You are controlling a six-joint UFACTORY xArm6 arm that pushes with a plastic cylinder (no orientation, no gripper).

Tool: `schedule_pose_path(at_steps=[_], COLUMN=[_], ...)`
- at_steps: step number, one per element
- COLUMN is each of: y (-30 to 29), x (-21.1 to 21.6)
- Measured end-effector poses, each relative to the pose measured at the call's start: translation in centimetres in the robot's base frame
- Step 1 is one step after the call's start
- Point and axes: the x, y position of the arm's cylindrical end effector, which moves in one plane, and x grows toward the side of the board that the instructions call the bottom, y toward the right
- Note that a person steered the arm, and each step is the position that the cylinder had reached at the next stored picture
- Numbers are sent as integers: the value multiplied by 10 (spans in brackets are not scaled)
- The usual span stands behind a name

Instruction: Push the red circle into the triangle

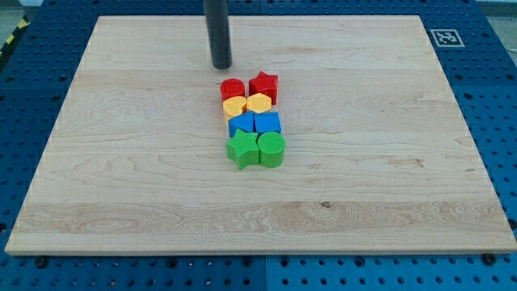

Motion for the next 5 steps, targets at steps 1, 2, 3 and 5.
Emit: schedule_pose_path(at_steps=[1,2,3,5], y=[2,5,5,5], x=[22,27,29,38])
